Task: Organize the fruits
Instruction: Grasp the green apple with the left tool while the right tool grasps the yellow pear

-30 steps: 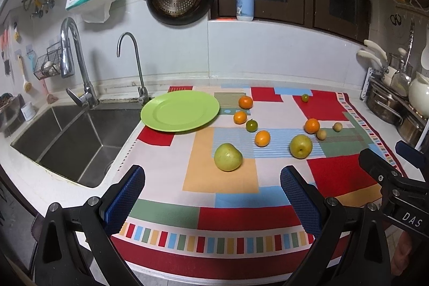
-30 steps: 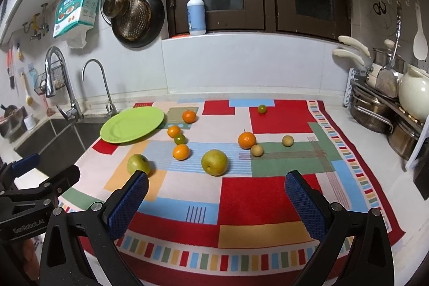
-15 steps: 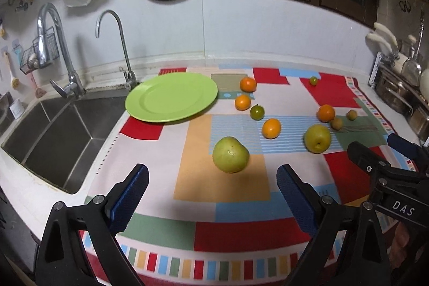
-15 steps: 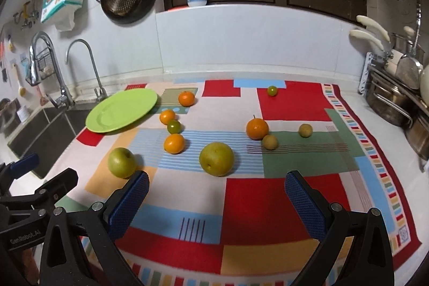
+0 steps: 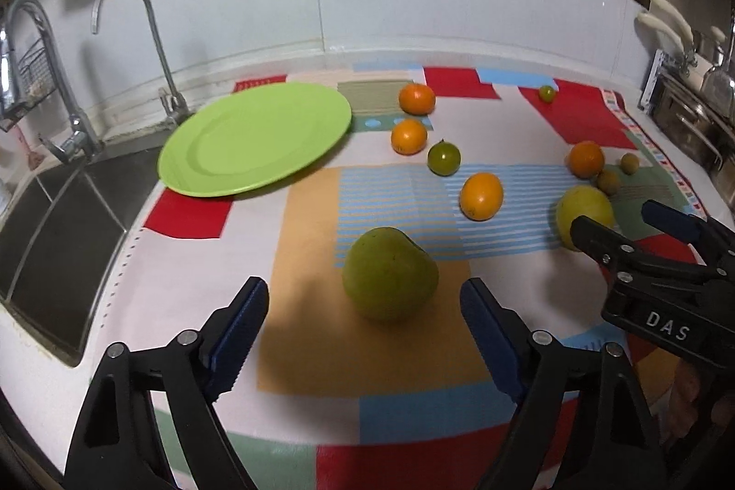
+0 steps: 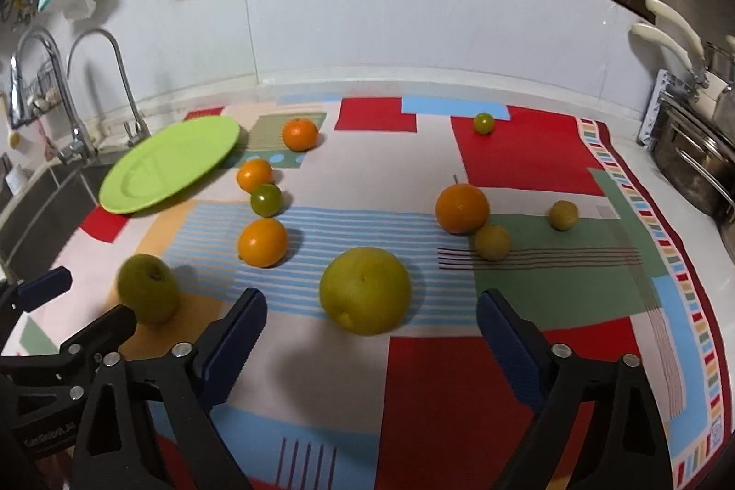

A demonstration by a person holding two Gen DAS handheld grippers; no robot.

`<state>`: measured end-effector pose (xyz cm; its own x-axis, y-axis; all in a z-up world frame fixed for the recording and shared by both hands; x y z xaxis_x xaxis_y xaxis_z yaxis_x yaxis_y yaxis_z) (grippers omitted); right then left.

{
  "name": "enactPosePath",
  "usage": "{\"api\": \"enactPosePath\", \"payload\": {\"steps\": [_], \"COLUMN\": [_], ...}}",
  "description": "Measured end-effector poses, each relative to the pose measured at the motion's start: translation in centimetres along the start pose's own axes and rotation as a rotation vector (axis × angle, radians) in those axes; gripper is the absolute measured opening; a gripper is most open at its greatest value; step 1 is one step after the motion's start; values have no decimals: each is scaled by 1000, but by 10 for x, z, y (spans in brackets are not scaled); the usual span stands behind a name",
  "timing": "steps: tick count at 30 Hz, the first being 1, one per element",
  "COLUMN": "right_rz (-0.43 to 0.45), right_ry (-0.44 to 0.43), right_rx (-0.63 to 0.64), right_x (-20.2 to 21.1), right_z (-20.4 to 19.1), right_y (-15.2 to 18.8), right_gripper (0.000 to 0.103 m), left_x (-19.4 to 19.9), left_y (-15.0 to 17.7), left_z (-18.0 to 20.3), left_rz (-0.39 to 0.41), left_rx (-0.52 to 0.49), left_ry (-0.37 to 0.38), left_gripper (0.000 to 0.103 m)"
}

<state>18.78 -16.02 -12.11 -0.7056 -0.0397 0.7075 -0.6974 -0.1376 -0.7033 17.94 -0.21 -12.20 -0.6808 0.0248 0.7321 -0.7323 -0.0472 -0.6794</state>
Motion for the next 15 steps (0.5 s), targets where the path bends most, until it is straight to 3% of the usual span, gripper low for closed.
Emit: {"api": "enactPosePath", "payload": {"steps": [6, 15], "right_rz": [-46, -79], "right_ry": [-23, -18], "right_rx": [-15, -22], "right_x": [-22, -37], "right_z": [0, 0], "right_y": [0, -1], "right_gripper": [82, 59], "left_x": [-23, -38], "left_y": [-2, -4], "left_z": [1, 6], "left_rz": [-45, -89], "left_rx": [2, -25], "left_ry": [23, 73], "left_gripper": [70, 50]}}
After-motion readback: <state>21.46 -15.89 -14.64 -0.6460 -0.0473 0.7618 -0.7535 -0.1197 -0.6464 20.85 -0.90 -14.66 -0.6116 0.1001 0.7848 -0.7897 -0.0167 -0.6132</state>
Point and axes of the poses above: each gripper's, at about its wrist camera, not at the fingertips, and x roughly against the way its jaws point, z to its right, y to its underside, the point moved 4 cm from there along -x, roughly the way its jaws point, and after that the axes turned 7 degrees about x, right-handed, at the moved point
